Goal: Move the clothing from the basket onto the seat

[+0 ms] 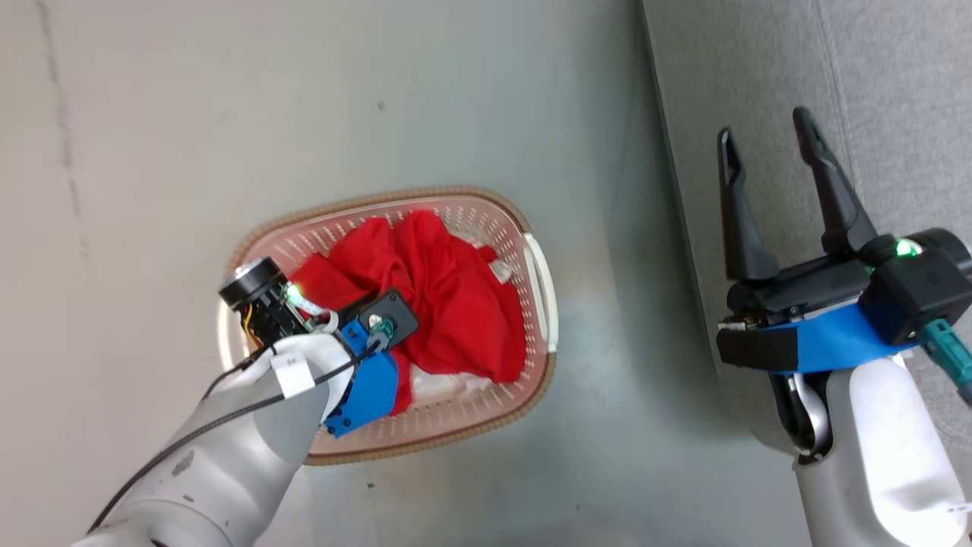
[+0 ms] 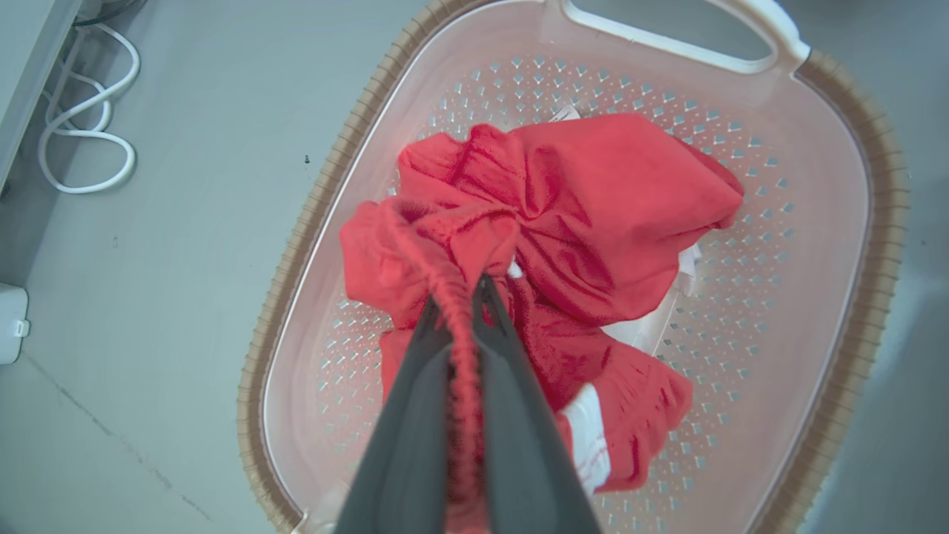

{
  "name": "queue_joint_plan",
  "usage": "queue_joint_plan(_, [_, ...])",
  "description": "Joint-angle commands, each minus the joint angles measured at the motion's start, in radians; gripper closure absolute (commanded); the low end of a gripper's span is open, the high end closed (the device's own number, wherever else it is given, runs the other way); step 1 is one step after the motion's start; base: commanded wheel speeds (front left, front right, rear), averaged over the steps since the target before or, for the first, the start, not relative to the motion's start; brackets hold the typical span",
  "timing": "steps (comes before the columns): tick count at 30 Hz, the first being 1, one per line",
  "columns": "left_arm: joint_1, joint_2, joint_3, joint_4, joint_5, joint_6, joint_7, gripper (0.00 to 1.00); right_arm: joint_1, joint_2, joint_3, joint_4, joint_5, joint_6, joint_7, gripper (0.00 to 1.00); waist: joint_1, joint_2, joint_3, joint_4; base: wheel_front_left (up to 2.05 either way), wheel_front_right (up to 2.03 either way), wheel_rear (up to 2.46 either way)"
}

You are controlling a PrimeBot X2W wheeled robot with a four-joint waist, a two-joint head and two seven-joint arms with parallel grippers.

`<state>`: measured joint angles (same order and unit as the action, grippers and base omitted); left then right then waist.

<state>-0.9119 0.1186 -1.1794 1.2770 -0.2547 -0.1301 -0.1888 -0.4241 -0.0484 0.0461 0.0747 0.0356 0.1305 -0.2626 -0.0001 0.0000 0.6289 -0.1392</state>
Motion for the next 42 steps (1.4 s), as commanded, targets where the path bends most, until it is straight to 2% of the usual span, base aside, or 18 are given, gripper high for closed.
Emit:
queue_joint_plan(1, [0.021, -0.004, 0.005, 0.000, -0.009, 0.003, -0.014, 1.00, 0.020, -0.004, -0.001, 0.008, -0.009, 0.000, -0.003, 0.00, 0.0001, 0.0000, -0.071, 0.039, 0.00, 0.00, 0.00])
queue_joint_plan(12, [0.081, -0.012, 0.073, -0.056, -0.086, 0.053, -0.077, 1.00, 0.106, -0.004, -0.014, 0.041, -0.022, 0.000, -0.003, 0.00, 0.0001, 0.0000, -0.246, 0.098, 0.00, 0.00, 0.00])
queue_joint_plan(18, [0.106, 0.026, 0.124, -0.190, -0.100, 0.090, -0.077, 1.00, 0.141, -0.004, -0.019, 0.048, -0.021, 0.000, -0.003, 0.00, 0.0001, 0.0000, -0.309, 0.120, 0.00, 0.00, 0.00])
queue_joint_plan(20, [0.119, 0.050, 0.161, -0.279, -0.100, 0.113, -0.077, 1.00, 0.158, -0.004, -0.022, 0.050, -0.022, 0.000, -0.003, 0.00, 0.0001, 0.0000, -0.340, 0.133, 0.00, 0.00, 0.00])
queue_joint_plan(30, [0.169, 0.110, 0.293, -0.535, -0.065, 0.167, -0.078, 1.00, 0.199, -0.004, -0.016, 0.056, -0.020, 0.000, -0.003, 0.00, 0.0001, 0.0000, -0.420, 0.153, 0.00, 0.00, 0.00])
queue_joint_plan(36, [0.218, 0.123, 0.395, -0.694, -0.043, 0.176, -0.078, 1.00, 0.228, -0.004, -0.010, 0.060, -0.014, 0.000, -0.003, 0.00, 0.0001, 0.0000, -0.470, 0.154, 0.00, 0.00, 0.00])
queue_joint_plan(42, [0.263, 0.110, 0.495, -0.821, -0.041, 0.159, -0.078, 1.00, 0.256, -0.004, -0.001, 0.061, -0.007, 0.000, -0.003, 0.00, 0.0001, 0.0000, -0.509, 0.150, 0.00, 0.00, 0.00])
